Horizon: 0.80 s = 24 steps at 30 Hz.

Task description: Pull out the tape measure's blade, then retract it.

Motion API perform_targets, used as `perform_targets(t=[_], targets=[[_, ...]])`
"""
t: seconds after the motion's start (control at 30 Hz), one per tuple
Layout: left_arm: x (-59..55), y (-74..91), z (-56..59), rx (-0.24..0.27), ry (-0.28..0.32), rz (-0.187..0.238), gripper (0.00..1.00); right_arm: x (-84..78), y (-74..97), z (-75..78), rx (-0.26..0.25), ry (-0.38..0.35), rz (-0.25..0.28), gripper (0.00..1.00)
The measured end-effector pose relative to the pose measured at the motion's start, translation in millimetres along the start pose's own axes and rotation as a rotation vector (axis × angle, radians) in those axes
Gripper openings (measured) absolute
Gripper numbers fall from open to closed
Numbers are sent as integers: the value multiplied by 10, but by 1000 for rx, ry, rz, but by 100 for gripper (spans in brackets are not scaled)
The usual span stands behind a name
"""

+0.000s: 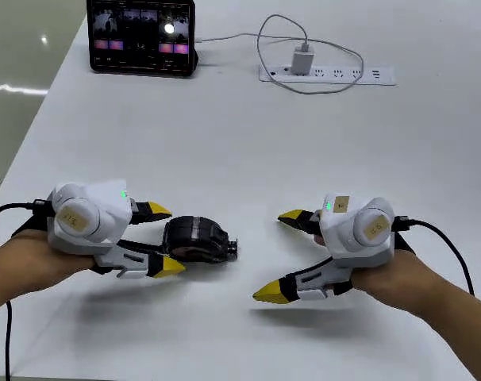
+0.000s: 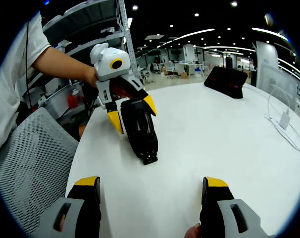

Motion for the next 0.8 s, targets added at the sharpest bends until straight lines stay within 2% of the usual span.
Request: perform_targets(t=[0.27,0.37,0.8], targets=[[29,-57,3,-17,-22,-4,34,27,-29,-12,6,8,2,82],[38,-63,41,-31,-34,-11,29,29,-36,-16,8,10,2,82],[39,-53,47,-22,-44,-28,27,42,-73,-31,20,17,4,79]])
Point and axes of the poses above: the centre of the closed fingertips' face, and the gripper's own axes: y roughly backward along the fingers, z roughly to its right, x roughly out of its top, the point moved 4 cm from there along y, roughly backward along the fingers, and after that the axes turned 2 degrees about x, right-handed, at the moved point
